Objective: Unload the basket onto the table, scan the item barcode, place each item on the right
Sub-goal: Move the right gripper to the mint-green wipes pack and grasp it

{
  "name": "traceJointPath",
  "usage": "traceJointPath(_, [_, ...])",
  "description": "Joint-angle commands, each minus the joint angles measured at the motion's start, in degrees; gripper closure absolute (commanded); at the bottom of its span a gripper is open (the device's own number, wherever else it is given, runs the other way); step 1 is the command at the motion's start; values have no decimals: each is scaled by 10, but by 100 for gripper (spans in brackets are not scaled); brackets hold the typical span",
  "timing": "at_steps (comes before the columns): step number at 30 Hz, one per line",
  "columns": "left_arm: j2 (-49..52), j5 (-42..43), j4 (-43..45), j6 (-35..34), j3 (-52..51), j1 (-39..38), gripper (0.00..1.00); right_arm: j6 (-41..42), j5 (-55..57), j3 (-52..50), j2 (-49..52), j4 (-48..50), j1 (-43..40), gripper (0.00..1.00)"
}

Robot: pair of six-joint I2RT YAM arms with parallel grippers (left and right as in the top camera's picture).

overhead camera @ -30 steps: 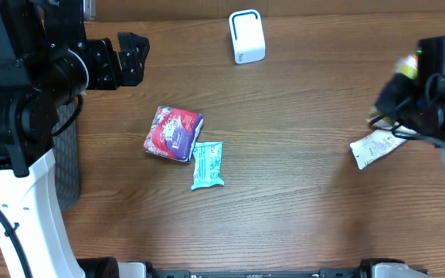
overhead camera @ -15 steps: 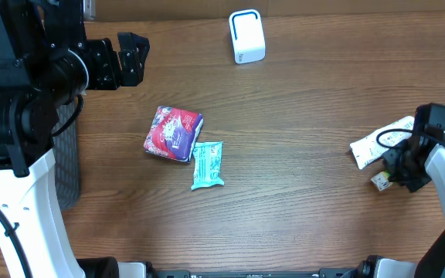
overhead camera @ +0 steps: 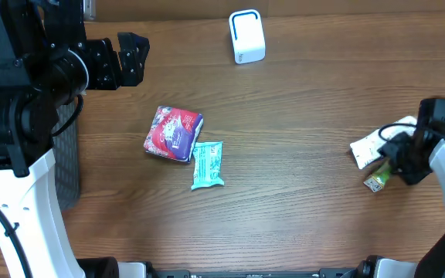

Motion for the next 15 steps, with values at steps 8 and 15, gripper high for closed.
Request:
traceJointPath(8, [3,-1,2,9,6,0,0,-129,-229,169,-12,-18,97,40])
traceJointPath(15, [3,-1,2,9,6,0,1,-124,-265,168,31,66,268,35])
